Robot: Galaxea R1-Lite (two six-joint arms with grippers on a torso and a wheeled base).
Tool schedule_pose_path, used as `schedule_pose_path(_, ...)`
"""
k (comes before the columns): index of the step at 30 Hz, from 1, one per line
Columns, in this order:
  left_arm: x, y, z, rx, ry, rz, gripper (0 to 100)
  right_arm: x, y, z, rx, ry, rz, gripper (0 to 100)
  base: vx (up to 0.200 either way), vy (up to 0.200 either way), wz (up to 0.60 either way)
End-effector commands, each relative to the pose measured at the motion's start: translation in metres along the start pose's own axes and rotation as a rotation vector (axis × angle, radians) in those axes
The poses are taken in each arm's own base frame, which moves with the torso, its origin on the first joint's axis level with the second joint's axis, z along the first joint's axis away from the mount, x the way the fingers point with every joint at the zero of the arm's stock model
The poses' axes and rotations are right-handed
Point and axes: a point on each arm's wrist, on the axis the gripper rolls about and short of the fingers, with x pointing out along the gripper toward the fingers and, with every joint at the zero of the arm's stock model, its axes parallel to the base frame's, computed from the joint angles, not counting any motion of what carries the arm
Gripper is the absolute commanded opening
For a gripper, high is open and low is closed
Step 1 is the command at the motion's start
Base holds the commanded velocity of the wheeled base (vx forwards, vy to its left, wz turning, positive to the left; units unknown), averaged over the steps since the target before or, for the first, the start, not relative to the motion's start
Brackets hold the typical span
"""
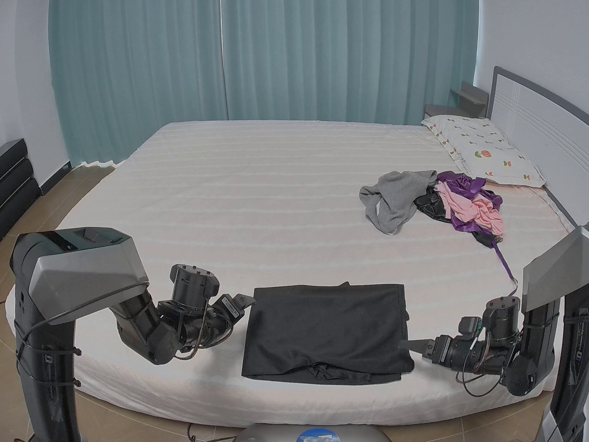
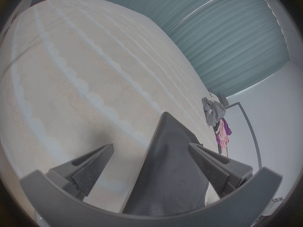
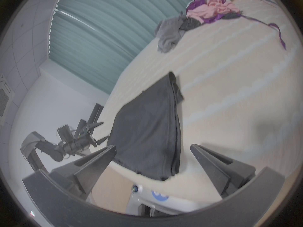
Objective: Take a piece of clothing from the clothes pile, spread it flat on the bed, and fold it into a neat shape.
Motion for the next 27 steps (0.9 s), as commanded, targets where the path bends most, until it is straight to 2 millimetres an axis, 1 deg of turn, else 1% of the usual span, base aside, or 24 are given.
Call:
schedule_pose_path(1, -0.011, 0.003, -0.002, -0.001, 0.002, 0.001, 100, -0.001, -0.003, -0.019, 0.000, 0.088, -0.017, 100, 0.000, 0.000, 0.00)
schedule_pose_path(5, -0.011, 0.004, -0.002, -0.001, 0.001, 0.006, 100, 0.003, -0.002, -0.025, -0.017, 0.112, -0.027, 100, 0.000, 0.000, 0.00)
schedule_pose_path(10, -0.011, 0.004, -0.003, 0.001, 0.003, 0.006, 100, 0.011, -0.001, -0.023, -0.029, 0.084, -0.037, 100, 0.000, 0.000, 0.00)
schedule_pose_path(16, -0.011, 0.004, -0.004, 0.005, 0.004, 0.007, 100, 0.012, -0.002, -0.023, -0.022, 0.087, -0.036, 100, 0.000, 0.000, 0.00)
schedule_pose_path(17, -0.011, 0.004, -0.004, 0.005, 0.004, 0.007, 100, 0.012, -0.002, -0.023, -0.022, 0.089, -0.036, 0, 0.000, 0.000, 0.00)
schedule_pose_path(23, -0.011, 0.004, -0.004, 0.005, 0.002, 0.009, 100, 0.009, -0.001, -0.024, -0.018, 0.090, -0.037, 0, 0.000, 0.000, 0.00)
schedule_pose_path(27, -0.011, 0.004, -0.004, 0.005, 0.003, 0.008, 100, 0.002, 0.001, -0.022, -0.012, 0.081, -0.039, 0, 0.000, 0.000, 0.00)
